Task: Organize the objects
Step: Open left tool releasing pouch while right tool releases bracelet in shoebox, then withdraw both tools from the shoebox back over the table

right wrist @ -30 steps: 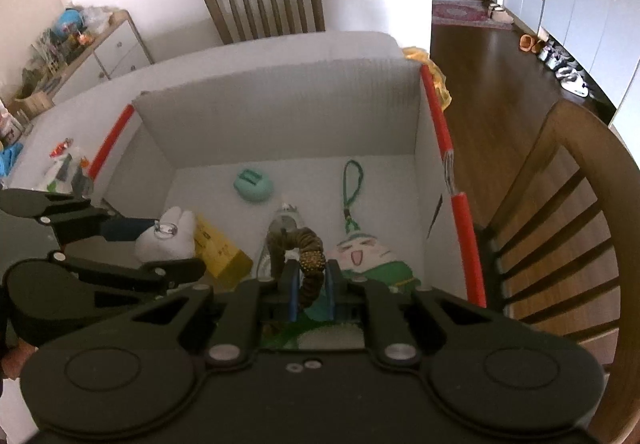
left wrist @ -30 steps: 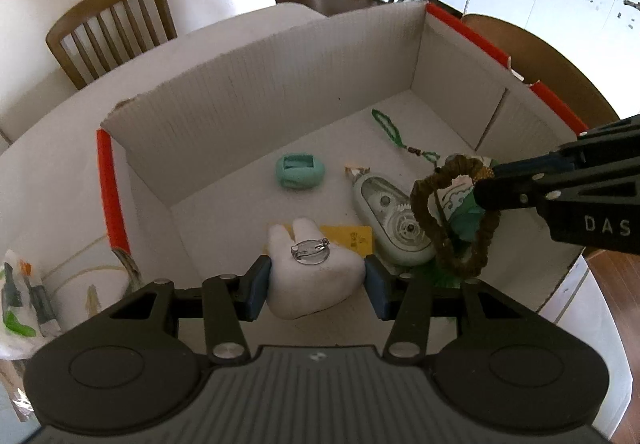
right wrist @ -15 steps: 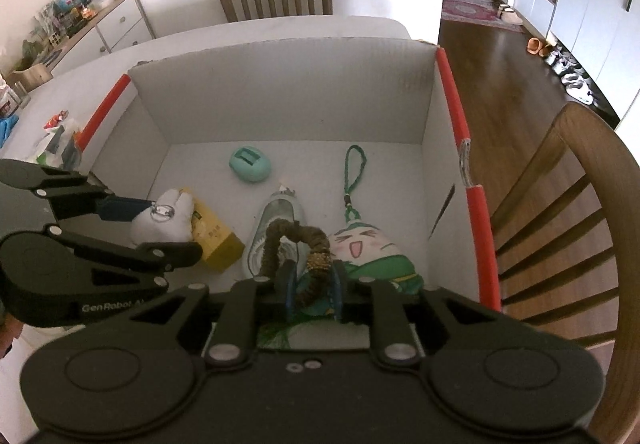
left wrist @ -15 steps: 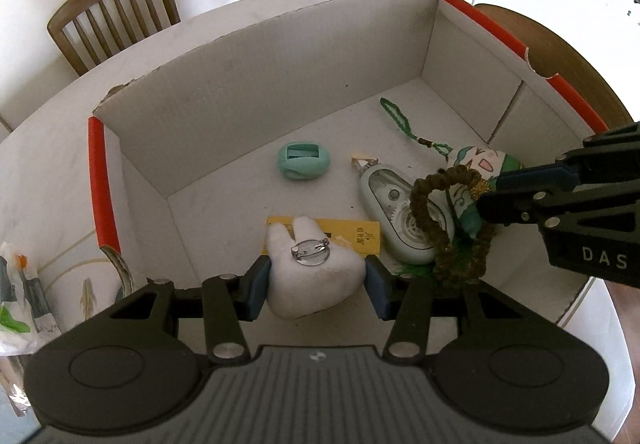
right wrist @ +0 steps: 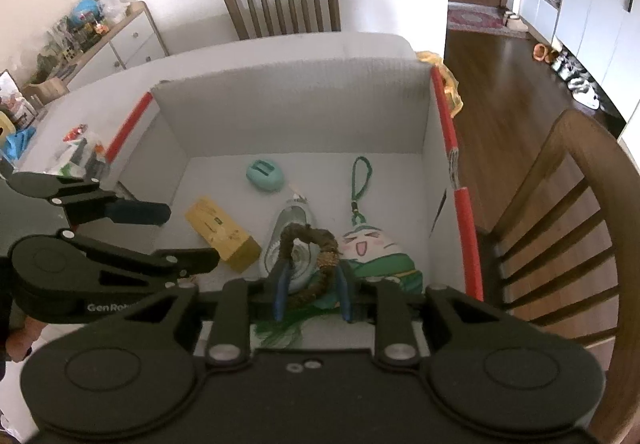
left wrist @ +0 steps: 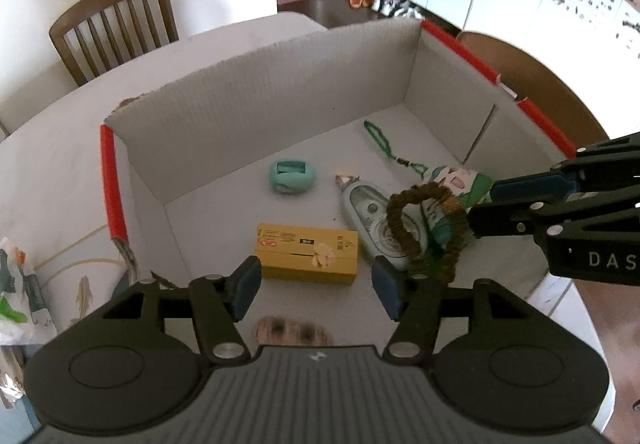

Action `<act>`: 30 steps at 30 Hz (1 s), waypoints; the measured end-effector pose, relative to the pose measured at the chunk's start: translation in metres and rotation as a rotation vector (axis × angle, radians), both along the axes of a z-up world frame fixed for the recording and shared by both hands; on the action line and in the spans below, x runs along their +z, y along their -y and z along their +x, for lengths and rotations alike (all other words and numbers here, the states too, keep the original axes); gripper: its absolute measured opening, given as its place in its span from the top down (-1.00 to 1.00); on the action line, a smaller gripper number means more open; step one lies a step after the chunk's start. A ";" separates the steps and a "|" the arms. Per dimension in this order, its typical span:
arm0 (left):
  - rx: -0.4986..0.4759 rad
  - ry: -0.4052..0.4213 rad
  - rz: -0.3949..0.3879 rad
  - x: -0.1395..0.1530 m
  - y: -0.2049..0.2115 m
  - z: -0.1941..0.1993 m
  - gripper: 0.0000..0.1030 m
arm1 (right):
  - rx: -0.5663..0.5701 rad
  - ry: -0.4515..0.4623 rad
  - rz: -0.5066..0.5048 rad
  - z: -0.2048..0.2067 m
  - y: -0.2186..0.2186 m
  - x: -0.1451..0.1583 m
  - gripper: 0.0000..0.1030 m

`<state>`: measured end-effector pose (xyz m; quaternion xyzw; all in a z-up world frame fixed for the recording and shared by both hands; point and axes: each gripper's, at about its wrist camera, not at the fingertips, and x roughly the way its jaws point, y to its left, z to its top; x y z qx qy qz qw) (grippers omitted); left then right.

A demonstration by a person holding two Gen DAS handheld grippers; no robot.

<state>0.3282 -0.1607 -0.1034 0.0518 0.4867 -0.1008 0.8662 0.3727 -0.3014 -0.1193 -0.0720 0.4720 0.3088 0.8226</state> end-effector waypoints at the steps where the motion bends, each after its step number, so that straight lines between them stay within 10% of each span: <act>1: 0.004 0.009 -0.012 0.003 -0.001 -0.003 -0.17 | 0.003 0.007 0.005 -0.002 0.001 0.003 0.50; 30: 0.089 0.285 -0.181 0.093 -0.117 -0.128 -0.49 | 0.104 0.168 0.162 -0.100 -0.054 0.081 -0.27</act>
